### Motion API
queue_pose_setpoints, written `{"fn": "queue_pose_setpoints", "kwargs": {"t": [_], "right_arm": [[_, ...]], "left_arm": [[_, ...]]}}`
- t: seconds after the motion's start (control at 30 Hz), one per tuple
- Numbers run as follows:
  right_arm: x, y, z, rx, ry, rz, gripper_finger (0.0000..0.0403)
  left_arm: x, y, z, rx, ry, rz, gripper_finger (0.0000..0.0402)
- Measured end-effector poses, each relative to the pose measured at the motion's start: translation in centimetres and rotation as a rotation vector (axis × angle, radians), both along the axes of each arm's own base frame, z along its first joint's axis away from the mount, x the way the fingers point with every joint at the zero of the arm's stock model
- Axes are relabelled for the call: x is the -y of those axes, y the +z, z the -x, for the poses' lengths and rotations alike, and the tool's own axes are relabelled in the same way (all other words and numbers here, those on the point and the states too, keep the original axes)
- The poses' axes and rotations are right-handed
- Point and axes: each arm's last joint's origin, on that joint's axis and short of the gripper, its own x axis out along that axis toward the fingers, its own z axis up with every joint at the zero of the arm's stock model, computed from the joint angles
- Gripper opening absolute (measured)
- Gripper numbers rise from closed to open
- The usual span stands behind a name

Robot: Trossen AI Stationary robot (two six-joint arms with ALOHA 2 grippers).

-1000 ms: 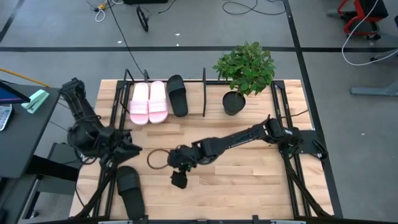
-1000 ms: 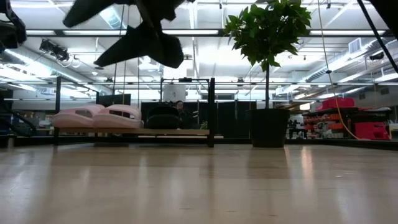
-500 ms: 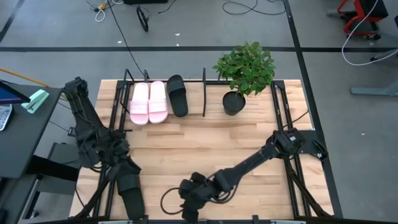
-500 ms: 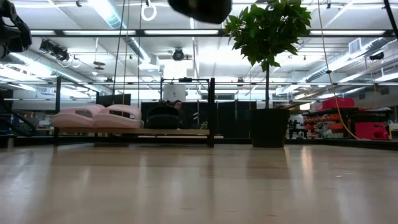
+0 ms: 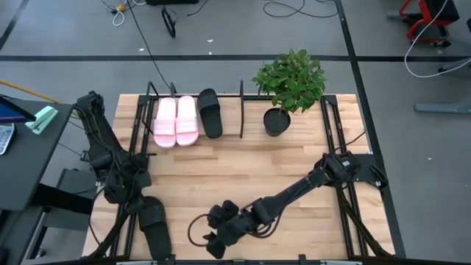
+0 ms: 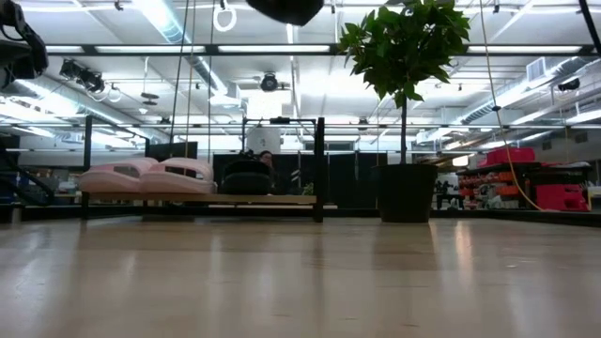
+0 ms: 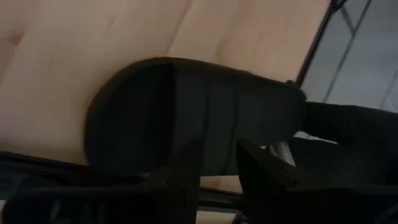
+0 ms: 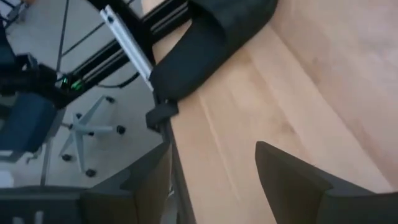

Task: Pick and place slides into the shelf
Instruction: Put the black slide on the shelf

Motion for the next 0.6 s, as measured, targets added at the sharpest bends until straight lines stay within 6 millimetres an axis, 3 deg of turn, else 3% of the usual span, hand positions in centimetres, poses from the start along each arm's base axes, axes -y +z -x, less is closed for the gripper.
{"fn": "queue_pose_setpoints", "kwargs": {"t": [0.3, 0.6], "right_arm": [[2.2, 0.1, -1.2, 0.014, -0.049, -0.006, 0.0237], [2.9, 0.2, -1.5, 0.018, -0.06, -0.008, 0.0237]], "left_arm": [[-0.3, -0.3, 0.1, -0.001, -0.02, -0.054, 0.0114], [-0.1, -0.2, 0.0, -0.008, 0.004, -0.028, 0.021]]}}
